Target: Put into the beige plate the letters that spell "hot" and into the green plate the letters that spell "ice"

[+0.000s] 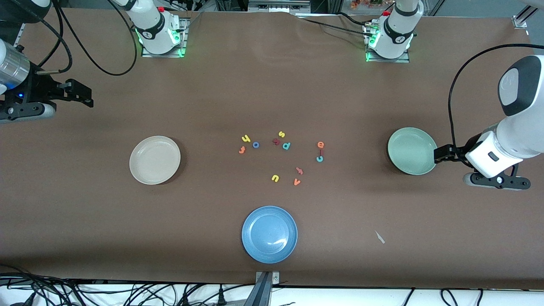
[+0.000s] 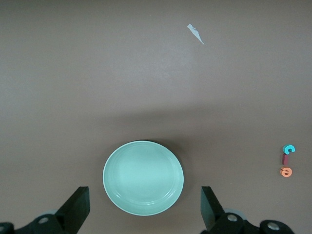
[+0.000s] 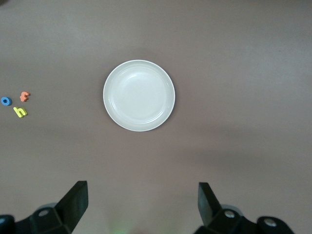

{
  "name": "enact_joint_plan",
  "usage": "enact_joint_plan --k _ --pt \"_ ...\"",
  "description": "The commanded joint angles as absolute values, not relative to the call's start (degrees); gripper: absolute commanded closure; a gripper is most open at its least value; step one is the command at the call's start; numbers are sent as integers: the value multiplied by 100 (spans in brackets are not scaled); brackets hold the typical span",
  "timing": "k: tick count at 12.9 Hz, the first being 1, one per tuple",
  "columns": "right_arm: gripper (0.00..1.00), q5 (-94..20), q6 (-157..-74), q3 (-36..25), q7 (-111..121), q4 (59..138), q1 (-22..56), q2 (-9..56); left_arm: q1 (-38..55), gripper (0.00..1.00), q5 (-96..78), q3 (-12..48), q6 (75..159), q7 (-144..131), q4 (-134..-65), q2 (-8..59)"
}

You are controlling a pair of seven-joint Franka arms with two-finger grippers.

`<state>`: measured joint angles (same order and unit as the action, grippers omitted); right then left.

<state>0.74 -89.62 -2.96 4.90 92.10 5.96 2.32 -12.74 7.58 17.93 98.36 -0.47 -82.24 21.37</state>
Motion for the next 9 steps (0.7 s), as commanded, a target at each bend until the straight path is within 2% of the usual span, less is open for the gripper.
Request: enact_joint_plan --k 1,9 --pt "0 88 -9000 -281 580 9220 580 202 -1248 0 571 1758 9809 26 -8174 2092" --pt "0 35 -9114 -237 571 9255 589 272 -1038 0 554 1819 9800 -61 -8077 2039"
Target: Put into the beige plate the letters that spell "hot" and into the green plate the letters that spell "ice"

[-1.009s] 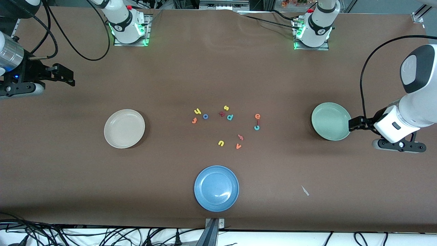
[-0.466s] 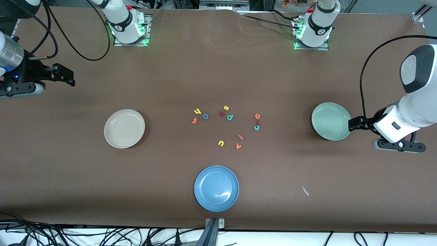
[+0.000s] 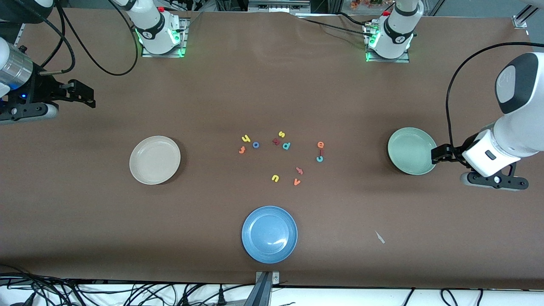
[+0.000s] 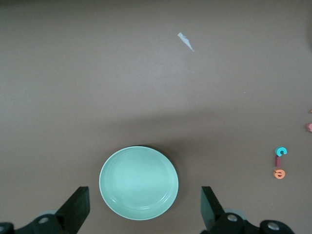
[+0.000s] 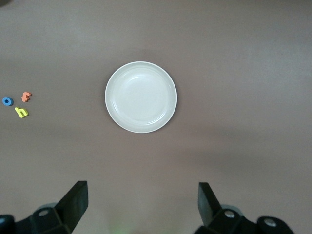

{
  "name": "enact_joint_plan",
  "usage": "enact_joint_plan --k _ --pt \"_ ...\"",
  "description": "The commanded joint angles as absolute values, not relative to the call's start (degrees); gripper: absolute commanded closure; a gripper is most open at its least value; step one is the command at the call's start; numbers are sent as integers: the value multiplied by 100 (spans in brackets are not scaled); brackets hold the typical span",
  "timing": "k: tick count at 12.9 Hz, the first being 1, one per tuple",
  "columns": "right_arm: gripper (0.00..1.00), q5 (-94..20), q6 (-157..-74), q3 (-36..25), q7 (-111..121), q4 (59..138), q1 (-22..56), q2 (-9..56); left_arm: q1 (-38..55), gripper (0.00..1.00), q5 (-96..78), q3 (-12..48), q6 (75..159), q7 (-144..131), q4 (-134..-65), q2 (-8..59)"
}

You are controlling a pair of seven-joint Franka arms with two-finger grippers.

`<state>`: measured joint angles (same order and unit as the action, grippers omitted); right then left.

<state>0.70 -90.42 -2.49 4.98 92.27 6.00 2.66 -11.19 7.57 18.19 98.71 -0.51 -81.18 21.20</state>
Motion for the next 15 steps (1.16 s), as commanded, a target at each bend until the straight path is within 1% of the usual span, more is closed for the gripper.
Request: enact_joint_plan --k 1,5,8,10,14,15 --pt "0 26 -9106 -237 571 9264 589 272 -1028 0 580 1889 9800 -62 -8068 2039" --pt "0 18 -9053 -246 606 9246 589 264 -722 0 615 2021 9633 -473 -8068 2030" --pt "0 -9 -9044 -264 642 9246 589 264 -283 0 580 2074 9633 -702 -8147 2056" --pt "0 -271 -9131 -264 633 9229 589 360 69 0 554 2092 9642 -1053 -8174 2144" --pt "0 -308 -9088 -255 589 9229 598 343 447 0 536 2092 9703 -1239 -8437 2522" --pt "0 -308 -9097 -255 545 9229 606 334 474 0 449 2092 9990 -1361 -8681 2522"
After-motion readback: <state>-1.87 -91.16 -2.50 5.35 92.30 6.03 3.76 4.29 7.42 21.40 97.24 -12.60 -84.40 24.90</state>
